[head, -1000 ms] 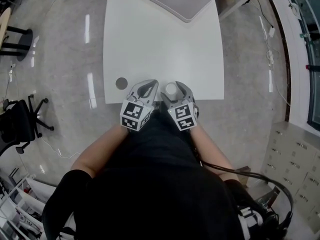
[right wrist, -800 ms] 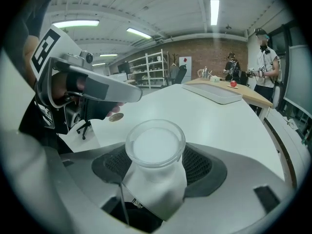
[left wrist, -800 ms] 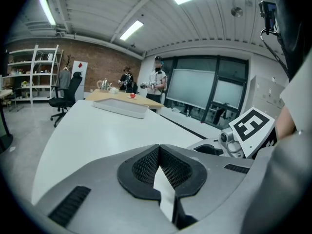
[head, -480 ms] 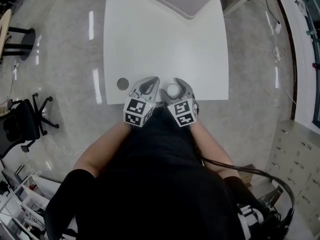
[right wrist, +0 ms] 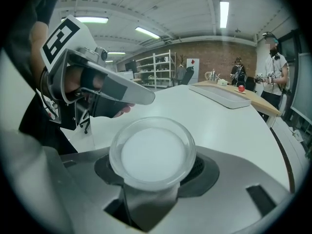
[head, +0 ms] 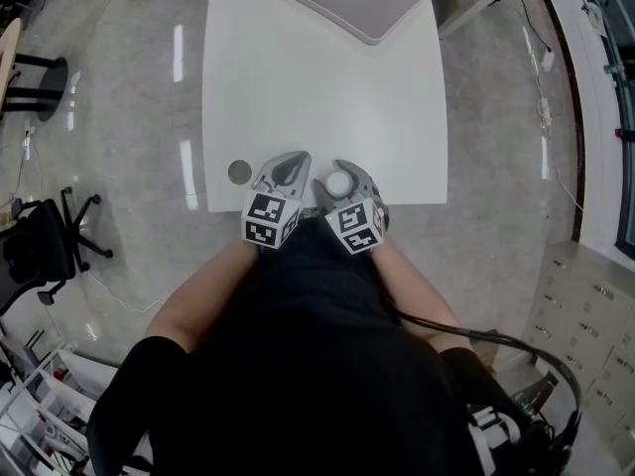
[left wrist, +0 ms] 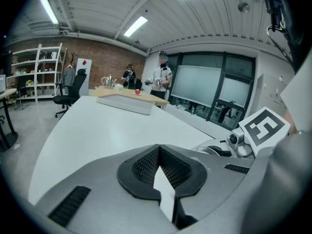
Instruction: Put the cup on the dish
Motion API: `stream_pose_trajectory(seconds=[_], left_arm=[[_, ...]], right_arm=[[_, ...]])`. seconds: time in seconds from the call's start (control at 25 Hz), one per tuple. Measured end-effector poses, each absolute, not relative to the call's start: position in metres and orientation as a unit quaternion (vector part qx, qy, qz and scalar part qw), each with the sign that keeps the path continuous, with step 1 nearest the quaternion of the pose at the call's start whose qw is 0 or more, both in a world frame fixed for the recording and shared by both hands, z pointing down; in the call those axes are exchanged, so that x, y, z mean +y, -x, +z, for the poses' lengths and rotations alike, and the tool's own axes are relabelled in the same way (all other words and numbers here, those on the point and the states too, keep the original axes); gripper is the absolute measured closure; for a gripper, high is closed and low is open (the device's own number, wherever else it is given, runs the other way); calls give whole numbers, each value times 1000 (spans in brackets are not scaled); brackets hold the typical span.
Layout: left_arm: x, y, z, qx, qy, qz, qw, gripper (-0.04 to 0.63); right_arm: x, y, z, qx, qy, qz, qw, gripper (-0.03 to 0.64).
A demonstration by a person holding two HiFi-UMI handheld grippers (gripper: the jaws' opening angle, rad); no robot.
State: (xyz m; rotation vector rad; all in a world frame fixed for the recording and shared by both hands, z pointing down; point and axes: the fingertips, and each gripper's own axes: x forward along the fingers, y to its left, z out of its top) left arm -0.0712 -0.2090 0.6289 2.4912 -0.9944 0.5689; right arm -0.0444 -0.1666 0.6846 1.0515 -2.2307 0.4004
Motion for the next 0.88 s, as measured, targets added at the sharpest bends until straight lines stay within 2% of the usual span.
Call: stream_pose_trajectory(seconds=[0.4,0.64,0.88], left_arm=[[-211,74,577,-351,-908,167,160,588],[-207,78,549,-357,-904,172,161,588],[-209,77,486,-353,-916,148,120,588]], right_arm=[[-175,32,614,-838,-435,135,301,365],[-169,26,560,-834,-450,154,280,365],[-169,21,497,-840,-460,145,249,365]])
